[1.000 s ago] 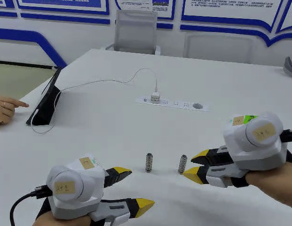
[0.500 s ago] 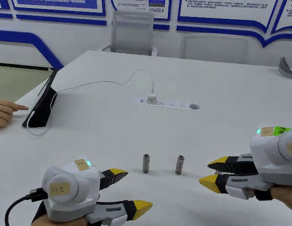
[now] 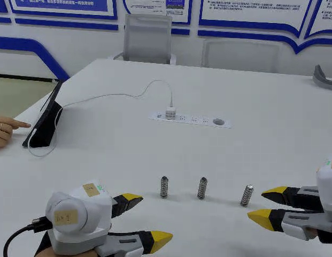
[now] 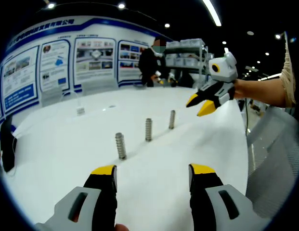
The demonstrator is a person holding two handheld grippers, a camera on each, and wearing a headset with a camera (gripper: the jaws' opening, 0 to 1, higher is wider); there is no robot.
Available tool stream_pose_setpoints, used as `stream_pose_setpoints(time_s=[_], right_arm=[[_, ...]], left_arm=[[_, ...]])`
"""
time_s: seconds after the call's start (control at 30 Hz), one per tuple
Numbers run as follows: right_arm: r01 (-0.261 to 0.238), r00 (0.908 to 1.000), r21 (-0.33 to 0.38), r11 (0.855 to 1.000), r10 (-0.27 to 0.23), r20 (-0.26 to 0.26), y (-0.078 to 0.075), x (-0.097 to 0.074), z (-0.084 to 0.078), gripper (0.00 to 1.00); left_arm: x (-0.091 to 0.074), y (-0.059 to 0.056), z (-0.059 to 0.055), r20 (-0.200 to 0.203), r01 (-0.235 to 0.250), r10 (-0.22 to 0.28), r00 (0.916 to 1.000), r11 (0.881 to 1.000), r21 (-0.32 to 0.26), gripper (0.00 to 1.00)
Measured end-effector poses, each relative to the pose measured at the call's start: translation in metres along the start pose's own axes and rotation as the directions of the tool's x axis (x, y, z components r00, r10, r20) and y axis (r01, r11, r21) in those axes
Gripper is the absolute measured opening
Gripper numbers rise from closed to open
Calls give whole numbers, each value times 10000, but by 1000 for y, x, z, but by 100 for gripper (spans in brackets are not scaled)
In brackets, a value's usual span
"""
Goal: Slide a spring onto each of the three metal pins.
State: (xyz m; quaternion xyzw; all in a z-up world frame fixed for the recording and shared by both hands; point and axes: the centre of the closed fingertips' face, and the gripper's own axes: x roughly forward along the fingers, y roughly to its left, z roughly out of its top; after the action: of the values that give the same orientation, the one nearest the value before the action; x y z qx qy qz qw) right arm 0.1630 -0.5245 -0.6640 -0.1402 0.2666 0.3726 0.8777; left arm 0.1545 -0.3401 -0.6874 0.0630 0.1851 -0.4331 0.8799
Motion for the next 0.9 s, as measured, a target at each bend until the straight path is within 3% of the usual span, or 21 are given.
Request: stream_pose_setpoints(time_s=[0.17,0.57,0.9], right_arm=[[110,9998,18,9999,-110,150,-2,-4,-3,45],[71,9968,-688,9976,-16,800,-5,-3,-9,65],[-76,9938,-905,9959,176,1101,-5,-4,-19,72]], left_arm=[[1,-1,1,11,27,-27,10000,10000,-6,62],[1,0,-1,6,-20,20,10000,9999,-104,63],[0,0,-2,-16,-60,60,10000,9999,-123,63]])
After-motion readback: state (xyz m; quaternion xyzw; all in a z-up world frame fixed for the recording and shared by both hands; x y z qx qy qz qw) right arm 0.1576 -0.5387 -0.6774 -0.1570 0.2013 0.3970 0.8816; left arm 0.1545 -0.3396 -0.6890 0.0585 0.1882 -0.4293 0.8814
